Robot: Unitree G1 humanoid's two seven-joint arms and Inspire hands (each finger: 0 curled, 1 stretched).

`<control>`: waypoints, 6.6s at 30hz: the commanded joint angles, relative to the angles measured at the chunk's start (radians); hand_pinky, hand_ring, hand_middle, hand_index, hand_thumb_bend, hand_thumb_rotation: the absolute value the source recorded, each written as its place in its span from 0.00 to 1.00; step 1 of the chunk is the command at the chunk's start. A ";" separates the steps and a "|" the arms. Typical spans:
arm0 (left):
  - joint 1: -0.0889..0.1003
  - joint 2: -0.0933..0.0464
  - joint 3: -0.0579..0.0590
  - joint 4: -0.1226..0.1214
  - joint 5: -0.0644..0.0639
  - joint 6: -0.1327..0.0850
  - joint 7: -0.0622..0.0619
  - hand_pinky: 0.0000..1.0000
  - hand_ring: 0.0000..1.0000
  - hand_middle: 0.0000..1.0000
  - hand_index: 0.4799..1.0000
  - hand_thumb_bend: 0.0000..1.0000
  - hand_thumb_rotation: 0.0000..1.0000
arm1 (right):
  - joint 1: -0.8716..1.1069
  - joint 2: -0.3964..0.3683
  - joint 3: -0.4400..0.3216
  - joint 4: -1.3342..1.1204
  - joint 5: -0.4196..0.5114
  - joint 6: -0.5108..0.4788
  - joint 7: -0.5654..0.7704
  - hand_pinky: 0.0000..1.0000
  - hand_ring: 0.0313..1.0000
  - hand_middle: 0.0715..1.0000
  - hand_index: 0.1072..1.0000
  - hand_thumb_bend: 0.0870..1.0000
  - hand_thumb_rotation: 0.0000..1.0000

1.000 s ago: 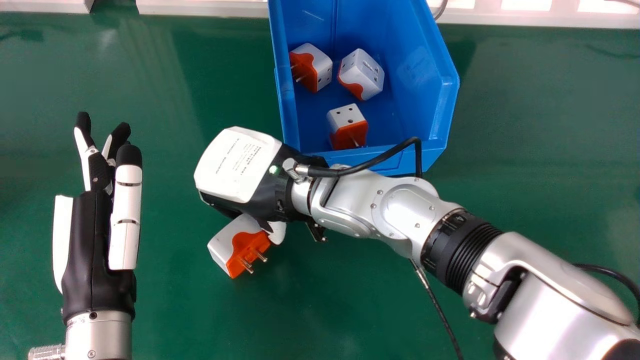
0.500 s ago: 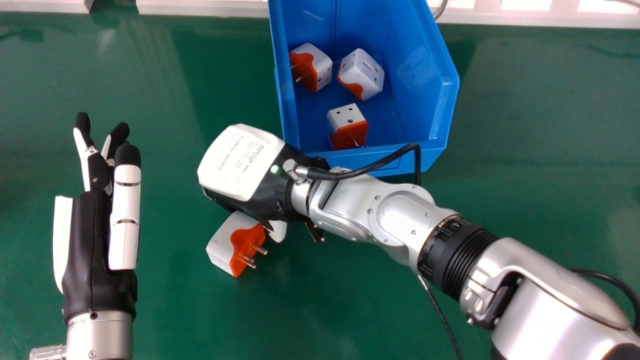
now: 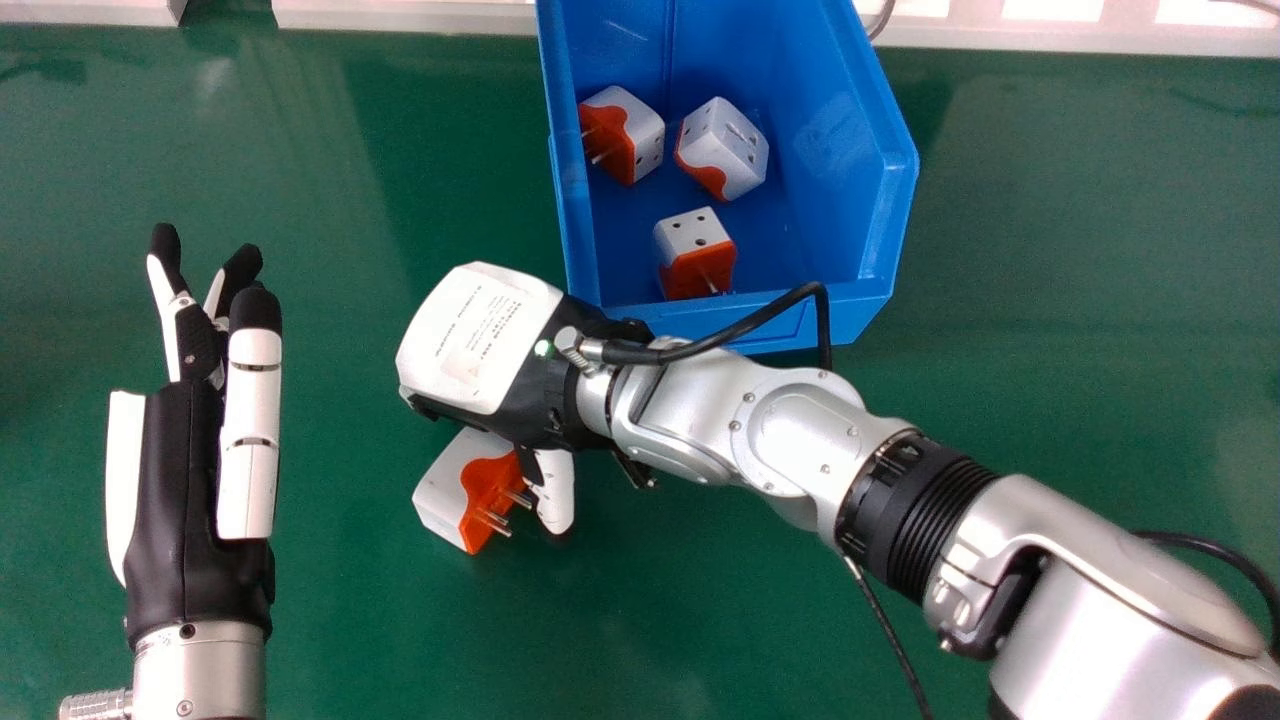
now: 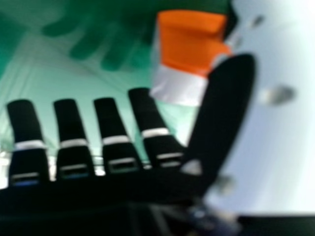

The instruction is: Pick all objects and put in blue box

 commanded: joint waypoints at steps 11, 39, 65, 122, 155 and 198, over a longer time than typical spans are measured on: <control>0.009 -0.016 -0.023 -0.064 0.023 0.018 0.011 0.97 0.97 0.96 0.91 0.44 1.00 | -0.013 0.002 -0.019 -0.048 0.030 -0.032 0.000 0.57 0.69 0.72 0.64 0.93 0.37; 0.017 -0.021 -0.035 -0.081 0.027 0.018 0.022 0.97 0.97 0.97 0.94 0.46 1.00 | -0.023 0.027 -0.021 0.030 0.062 -0.095 -0.031 0.15 0.39 0.46 0.42 0.47 0.00; -0.037 0.022 0.047 0.036 -0.011 0.003 0.014 0.99 0.98 0.98 0.97 0.48 1.00 | 0.406 -0.245 -0.312 -0.702 0.263 -0.117 -0.001 0.08 0.12 0.43 0.42 0.48 0.00; -0.055 0.042 0.056 0.088 -0.008 -0.010 0.002 0.98 0.98 0.98 0.96 0.44 1.00 | -0.160 -0.079 -0.376 0.220 0.127 0.200 -0.302 0.08 0.11 0.16 0.42 0.45 0.12; -0.025 0.035 0.042 0.043 0.011 0.008 0.010 0.97 0.97 0.97 0.93 0.45 1.00 | -0.202 -0.025 -0.282 0.351 0.236 0.359 -0.266 0.93 1.00 1.00 0.99 0.57 0.44; -0.025 0.066 0.095 0.084 -0.042 0.012 -0.033 0.98 0.98 0.98 0.93 0.43 1.00 | 0.738 -0.361 -0.424 -0.955 0.113 0.422 -0.381 0.91 1.00 1.00 1.00 0.34 0.58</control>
